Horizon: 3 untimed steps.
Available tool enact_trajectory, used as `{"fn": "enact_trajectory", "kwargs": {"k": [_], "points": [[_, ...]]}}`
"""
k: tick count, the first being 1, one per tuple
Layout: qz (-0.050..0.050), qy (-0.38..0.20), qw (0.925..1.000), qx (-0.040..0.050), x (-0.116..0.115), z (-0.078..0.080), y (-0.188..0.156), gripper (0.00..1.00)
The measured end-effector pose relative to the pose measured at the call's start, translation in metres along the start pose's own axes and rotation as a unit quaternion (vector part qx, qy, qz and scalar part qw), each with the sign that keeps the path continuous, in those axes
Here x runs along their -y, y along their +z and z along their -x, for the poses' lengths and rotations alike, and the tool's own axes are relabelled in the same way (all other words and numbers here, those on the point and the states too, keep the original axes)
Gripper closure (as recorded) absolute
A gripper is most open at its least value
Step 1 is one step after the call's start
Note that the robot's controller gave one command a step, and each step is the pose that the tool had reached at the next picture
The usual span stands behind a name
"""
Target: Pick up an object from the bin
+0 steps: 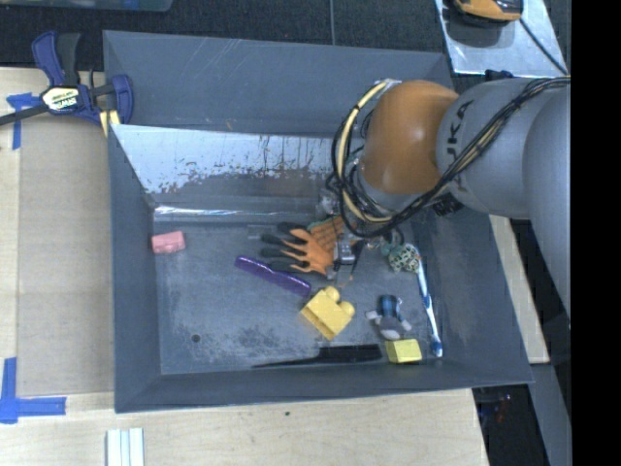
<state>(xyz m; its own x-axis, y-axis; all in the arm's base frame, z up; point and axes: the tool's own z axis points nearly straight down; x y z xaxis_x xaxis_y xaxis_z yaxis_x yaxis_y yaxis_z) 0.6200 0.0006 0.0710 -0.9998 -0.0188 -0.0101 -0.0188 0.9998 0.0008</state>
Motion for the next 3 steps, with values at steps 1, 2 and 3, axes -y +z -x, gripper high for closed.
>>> {"fn": "enact_trajectory", "kwargs": {"k": [1, 2, 3], "points": [[-0.001, -0.018, 0.9998, 0.0007, 0.0109, 0.0023, -0.0085, 0.0], [0.0, -0.005, 1.0, 0.0013, 0.0028, 0.0015, -0.003, 0.0], [-0.001, -0.011, 0.9999, 0.0042, 0.0092, 0.0036, -0.0076, 1.0]]}}
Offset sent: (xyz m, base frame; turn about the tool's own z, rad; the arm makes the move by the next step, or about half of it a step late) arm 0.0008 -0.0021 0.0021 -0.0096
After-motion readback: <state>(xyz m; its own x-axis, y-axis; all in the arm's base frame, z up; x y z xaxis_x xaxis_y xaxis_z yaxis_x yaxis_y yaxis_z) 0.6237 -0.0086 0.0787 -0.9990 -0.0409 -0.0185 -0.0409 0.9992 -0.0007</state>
